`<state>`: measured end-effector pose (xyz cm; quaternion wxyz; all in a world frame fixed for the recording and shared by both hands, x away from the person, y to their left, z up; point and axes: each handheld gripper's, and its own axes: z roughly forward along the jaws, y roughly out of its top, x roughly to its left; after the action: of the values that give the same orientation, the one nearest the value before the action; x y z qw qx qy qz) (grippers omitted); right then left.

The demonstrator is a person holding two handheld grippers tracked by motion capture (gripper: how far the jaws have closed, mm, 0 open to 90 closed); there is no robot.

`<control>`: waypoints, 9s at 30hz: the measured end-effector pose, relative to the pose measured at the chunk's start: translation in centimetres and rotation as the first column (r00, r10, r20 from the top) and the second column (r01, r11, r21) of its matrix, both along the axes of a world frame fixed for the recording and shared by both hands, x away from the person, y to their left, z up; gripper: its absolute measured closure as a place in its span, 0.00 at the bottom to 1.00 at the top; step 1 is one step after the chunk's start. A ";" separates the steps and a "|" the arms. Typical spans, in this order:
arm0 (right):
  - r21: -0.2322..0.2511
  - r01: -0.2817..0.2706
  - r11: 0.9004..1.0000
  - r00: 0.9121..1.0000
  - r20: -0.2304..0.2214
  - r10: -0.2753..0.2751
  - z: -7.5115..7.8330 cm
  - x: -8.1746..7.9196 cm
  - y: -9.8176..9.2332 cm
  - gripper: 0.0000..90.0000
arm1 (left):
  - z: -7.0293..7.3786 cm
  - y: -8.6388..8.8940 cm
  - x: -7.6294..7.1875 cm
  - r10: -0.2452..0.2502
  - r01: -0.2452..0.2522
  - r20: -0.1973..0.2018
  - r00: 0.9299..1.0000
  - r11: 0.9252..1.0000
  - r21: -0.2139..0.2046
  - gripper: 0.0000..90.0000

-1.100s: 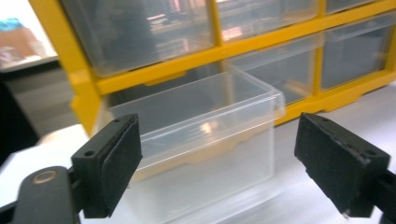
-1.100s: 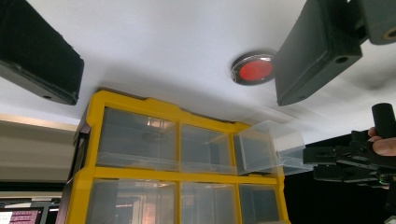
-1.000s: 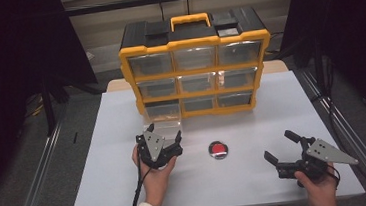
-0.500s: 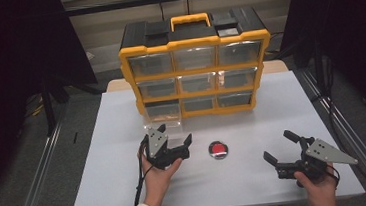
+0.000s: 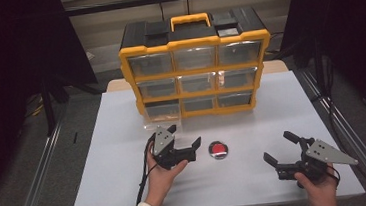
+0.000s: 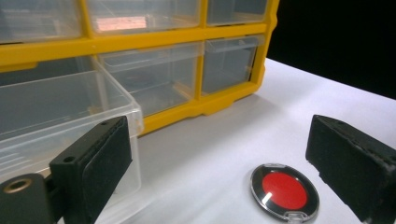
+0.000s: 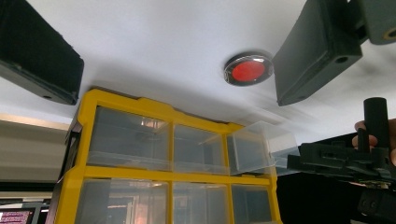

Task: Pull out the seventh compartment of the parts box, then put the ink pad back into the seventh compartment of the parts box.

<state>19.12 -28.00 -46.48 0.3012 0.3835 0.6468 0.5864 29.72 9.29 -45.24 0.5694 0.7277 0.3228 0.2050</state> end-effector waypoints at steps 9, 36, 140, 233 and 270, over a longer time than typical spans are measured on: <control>0.001 -0.005 1.000 1.000 -0.003 0.005 0.0 0.1 0.1 0.02 | -0.2 -0.9 0.2 -0.063 0.064 -0.036 0.997 0.997 0.029 0.07; -0.001 -0.004 1.000 1.000 -0.004 0.004 -0.1 0.2 0.0 0.02 | -0.6 -3.4 0.6 -0.162 0.169 -0.119 0.980 0.984 0.051 0.06; 0.014 -0.009 1.000 1.000 -0.005 0.009 0.0 0.5 0.0 0.02 | -1.8 -7.2 2.7 -0.244 0.356 -0.339 0.909 0.876 0.325 0.32; 0.017 -0.013 1.000 1.000 -0.007 0.013 -0.1 0.3 -0.1 0.02 | 5.5 -3.5 5.1 -0.255 0.363 -0.359 0.898 0.890 0.276 0.32; 0.017 -0.012 1.000 1.000 -0.008 0.012 -0.1 0.3 0.0 0.02 | 7.7 -2.2 5.9 -0.241 0.344 -0.353 0.904 0.900 0.267 0.32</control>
<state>19.45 -28.01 -46.58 0.2919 0.3843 0.6454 0.5921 35.58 7.10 -37.52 0.4091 0.8745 0.2560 0.0488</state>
